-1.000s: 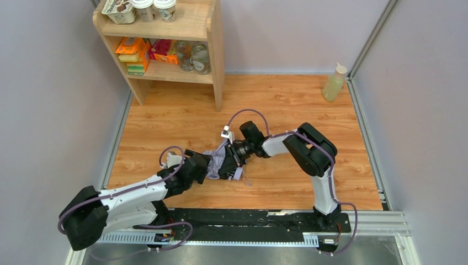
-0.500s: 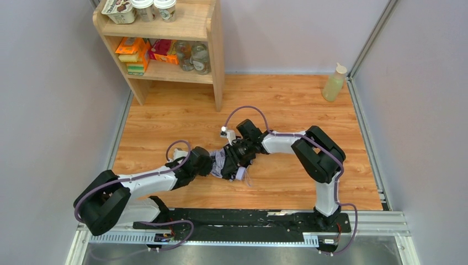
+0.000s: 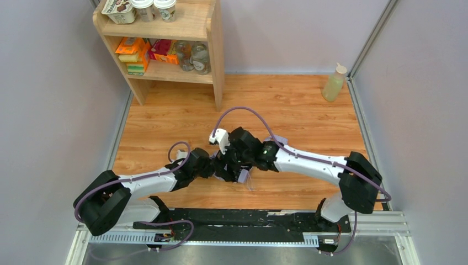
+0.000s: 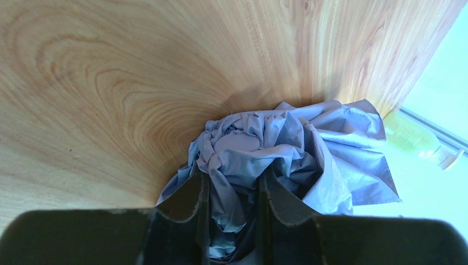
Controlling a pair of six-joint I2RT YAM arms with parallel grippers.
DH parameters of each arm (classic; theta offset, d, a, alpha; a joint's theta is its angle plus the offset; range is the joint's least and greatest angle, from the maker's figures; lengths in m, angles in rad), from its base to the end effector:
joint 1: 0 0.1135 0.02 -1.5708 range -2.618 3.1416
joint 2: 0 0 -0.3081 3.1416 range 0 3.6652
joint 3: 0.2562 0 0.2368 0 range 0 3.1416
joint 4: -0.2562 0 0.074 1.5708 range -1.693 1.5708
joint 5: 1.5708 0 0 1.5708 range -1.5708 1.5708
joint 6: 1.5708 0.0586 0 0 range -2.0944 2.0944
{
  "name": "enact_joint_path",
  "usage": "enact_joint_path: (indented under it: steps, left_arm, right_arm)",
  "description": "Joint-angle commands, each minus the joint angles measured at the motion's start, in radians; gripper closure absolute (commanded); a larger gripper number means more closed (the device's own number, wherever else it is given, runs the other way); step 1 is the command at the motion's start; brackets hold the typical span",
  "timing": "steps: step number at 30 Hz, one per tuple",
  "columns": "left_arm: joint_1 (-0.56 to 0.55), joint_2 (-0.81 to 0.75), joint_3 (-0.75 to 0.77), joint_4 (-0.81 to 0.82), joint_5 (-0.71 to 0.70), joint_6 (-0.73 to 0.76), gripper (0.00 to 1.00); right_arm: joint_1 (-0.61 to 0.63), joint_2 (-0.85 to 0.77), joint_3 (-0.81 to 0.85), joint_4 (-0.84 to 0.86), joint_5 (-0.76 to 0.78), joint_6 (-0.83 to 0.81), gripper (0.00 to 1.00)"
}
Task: Put away the umbrella
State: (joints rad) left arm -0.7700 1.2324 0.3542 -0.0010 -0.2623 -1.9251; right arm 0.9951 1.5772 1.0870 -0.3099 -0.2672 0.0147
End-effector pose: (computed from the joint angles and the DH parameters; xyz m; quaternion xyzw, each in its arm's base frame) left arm 0.1495 -0.1238 0.1656 -0.5464 0.7572 -0.3005 0.1944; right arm 0.1739 0.2963 0.2730 -0.4766 0.7867 0.2882 0.2663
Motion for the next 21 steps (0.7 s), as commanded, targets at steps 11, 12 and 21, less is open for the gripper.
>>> enact_joint_path:
  steps: [11, 12, 21]
  left_arm:
    - [-0.012, -0.013, -0.047, -0.297, 0.121, -0.011, 1.0]
    - [-0.012, -0.025, -0.047, -0.3, 0.126, -0.014, 1.0]
    - [-0.012, -0.151, -0.08, -0.362, 0.092, -0.041, 1.0]
  right_arm:
    - [0.241, 0.135, -0.208, 0.301, 0.508, -0.268, 0.02]
    - [0.244, 0.153, -0.219, 0.331, 0.52, -0.251, 0.02]
    - [0.249, 0.152, -0.349, 0.425, 0.595, -0.165, 0.02]
